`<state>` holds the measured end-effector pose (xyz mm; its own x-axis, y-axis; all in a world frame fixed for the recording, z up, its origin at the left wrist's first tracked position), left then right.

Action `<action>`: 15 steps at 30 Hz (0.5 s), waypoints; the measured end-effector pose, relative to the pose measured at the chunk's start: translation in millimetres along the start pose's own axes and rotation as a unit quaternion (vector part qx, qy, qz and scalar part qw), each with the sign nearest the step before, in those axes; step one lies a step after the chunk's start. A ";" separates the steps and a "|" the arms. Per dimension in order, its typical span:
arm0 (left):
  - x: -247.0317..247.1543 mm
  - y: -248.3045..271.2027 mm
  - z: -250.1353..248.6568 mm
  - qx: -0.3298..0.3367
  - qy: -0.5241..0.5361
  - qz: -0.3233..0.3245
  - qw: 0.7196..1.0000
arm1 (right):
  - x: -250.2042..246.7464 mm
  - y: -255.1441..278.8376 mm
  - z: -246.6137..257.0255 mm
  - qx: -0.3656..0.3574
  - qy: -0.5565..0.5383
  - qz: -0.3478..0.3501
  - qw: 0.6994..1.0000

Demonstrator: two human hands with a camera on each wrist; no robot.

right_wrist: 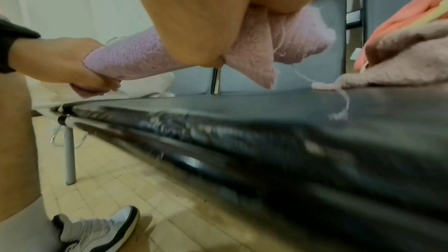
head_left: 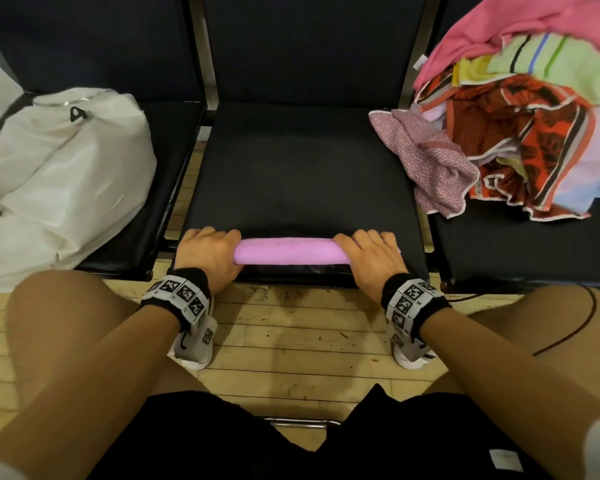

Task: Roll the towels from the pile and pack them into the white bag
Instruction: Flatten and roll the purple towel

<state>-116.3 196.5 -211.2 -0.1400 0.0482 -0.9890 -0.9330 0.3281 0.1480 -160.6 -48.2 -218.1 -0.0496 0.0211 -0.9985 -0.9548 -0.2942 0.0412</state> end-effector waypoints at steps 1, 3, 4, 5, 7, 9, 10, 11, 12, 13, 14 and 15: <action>-7.2 1.0 4.2 -0.008 0.004 -0.004 1.000 | -10.1 -4.1 0.6 -0.009 0.008 -0.022 1.000; -20.4 1.9 12.4 -0.019 0.005 -0.004 1.000 | -30.8 -15.0 4.2 -0.028 0.027 -0.063 0.997; -28.7 1.6 17.3 -0.021 0.009 -0.009 1.000 | -41.9 -21.7 6.4 -0.035 0.035 -0.077 0.996; -37.0 1.3 23.2 -0.022 0.015 -0.015 1.000 | -52.8 -28.8 9.3 -0.041 0.041 -0.087 0.994; -52.5 0.6 38.4 -0.032 0.020 -0.019 0.999 | -74.9 -43.3 17.2 -0.052 0.047 -0.099 0.993; -68.9 -1.0 56.1 -0.045 0.018 -0.021 0.999 | -96.7 -59.2 26.3 -0.059 0.052 -0.104 0.991; -77.9 -1.2 64.8 -0.049 0.018 -0.022 0.998 | -107.4 -67.1 31.3 -0.064 0.054 -0.108 0.991; -86.6 -1.7 74.4 -0.054 0.016 -0.025 0.998 | -118.6 -75.1 36.4 -0.068 0.056 -0.114 0.990; -95.5 -1.8 84.3 -0.060 0.011 -0.029 0.998 | -129.1 -83.3 41.2 -0.071 0.059 -0.119 0.989; -103.8 -2.0 95.5 -0.069 -0.001 -0.033 0.997 | -139.2 -91.5 46.5 -0.076 0.061 -0.123 0.988; -111.2 -2.0 107.0 -0.080 -0.015 -0.035 0.996 | -148.9 -99.8 52.7 -0.082 0.064 -0.125 0.987; -118.1 -1.2 118.9 -0.094 -0.030 -0.037 0.994 | -157.6 -108.3 59.7 -0.090 0.069 -0.127 0.985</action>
<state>-59.2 302.6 -94.7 -0.0539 0.0881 -0.9946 -0.9862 0.1517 0.0669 -66.9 37.4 -63.1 0.2360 -0.0103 -0.9717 -0.8631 -0.4616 -0.2047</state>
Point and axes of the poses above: each hand's wrist, its own y-axis away from the middle knuckle, its own x-axis out of the palm, z = x × y, the point moved 10 cm from there along -y, towards the middle knuckle, and after that the axes turned 5 degrees about z, right-handed, at the moved point
